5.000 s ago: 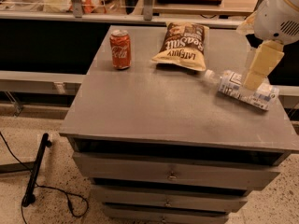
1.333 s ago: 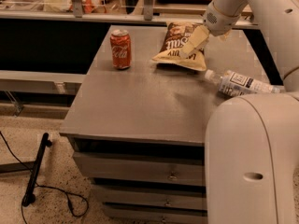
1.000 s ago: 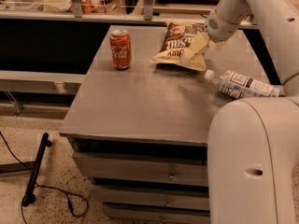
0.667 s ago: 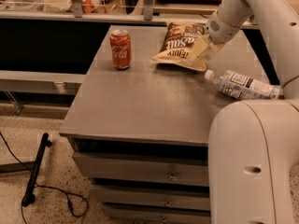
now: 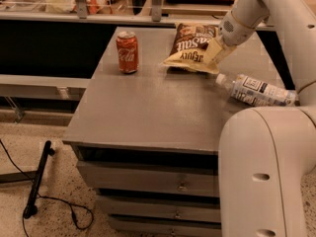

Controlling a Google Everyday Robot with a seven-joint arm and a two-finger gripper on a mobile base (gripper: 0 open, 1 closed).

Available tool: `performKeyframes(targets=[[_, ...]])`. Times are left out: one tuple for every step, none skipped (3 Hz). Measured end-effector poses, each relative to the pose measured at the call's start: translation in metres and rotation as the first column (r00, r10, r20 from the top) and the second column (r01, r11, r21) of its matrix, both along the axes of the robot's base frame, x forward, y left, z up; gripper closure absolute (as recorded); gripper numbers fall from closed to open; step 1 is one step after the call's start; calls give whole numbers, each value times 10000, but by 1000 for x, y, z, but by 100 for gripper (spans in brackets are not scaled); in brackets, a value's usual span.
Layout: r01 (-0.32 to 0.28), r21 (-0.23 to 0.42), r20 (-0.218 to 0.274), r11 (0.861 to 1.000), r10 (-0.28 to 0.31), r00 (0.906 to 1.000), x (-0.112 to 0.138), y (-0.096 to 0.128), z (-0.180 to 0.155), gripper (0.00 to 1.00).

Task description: Move brown chip bag near blue plastic bottle

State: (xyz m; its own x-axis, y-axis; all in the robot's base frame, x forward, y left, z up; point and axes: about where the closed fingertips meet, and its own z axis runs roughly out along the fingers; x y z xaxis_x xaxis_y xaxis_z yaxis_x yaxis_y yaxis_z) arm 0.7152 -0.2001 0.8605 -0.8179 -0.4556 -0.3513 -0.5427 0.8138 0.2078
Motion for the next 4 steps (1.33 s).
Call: performKeyframes(targets=[[-58, -270, 181, 9996, 63, 9998, -2, -4, 15, 100], [347, -806, 170, 9961, -335, 9993, -12, -26, 27, 100], [992, -1373, 164, 9856, -979, 9951, -25, -53, 40, 100], [1560, -1795, 120, 9713, -1564, 9876, -40, -73, 52, 100]])
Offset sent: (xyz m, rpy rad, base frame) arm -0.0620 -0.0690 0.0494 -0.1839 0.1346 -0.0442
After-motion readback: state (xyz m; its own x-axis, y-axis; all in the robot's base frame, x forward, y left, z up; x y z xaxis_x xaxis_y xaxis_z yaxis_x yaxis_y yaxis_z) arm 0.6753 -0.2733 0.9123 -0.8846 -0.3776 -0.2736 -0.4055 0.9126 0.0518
